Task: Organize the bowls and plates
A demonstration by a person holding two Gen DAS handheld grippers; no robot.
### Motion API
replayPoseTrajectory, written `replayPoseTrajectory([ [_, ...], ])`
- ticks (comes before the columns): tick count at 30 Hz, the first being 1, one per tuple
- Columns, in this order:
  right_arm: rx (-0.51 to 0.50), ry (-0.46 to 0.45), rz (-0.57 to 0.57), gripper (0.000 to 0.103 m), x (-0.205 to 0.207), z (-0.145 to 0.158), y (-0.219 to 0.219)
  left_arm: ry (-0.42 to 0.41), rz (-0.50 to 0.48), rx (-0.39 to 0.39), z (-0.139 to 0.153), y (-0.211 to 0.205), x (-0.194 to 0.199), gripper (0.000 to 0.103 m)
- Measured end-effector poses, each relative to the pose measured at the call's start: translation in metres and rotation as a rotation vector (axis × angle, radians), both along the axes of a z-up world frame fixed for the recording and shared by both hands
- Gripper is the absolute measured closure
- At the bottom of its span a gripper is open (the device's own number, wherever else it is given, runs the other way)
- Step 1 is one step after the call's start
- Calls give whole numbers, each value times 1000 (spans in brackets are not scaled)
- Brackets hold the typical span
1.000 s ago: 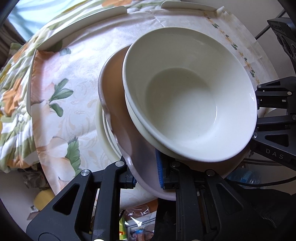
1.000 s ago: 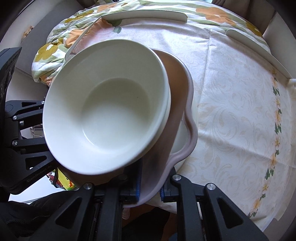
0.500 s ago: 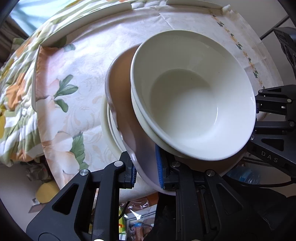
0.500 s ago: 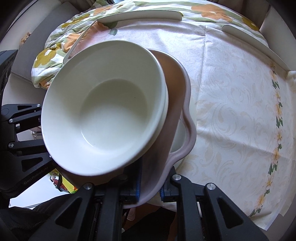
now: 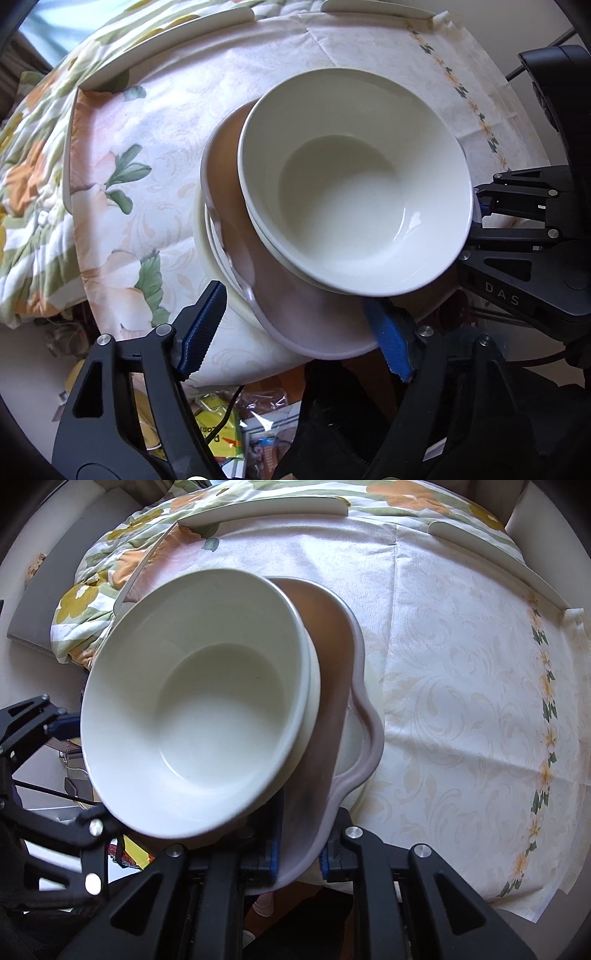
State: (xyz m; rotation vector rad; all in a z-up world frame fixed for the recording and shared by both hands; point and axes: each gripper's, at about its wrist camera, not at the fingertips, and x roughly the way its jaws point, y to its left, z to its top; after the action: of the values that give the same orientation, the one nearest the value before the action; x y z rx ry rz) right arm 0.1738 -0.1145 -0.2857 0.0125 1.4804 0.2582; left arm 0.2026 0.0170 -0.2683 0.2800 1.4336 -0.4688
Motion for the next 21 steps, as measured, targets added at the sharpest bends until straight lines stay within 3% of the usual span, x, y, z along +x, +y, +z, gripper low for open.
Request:
replayPoseTrajectory([
  [5, -25, -16, -18, 85, -2, 8, 2, 7, -3, -7, 1, 1, -3, 28],
  [7, -54, -29, -10, 79, -4, 12, 3, 4, -1, -7, 3, 1, -5, 28],
  [9, -83, -42, -11, 61, -7, 16, 2, -4, 9, -9, 7, 2, -7, 28],
  [11, -68, -54, -21, 53, -11, 21, -3, -16, 19, -10, 13, 4, -11, 28],
  [17, -38, -122, -10, 51, -31, 52, -11, -98, 89, 11, 44, 7, -35, 28],
  [21, -9, -266, -9, 51, -58, 102, -21, -232, 200, -25, 88, 15, -62, 28],
])
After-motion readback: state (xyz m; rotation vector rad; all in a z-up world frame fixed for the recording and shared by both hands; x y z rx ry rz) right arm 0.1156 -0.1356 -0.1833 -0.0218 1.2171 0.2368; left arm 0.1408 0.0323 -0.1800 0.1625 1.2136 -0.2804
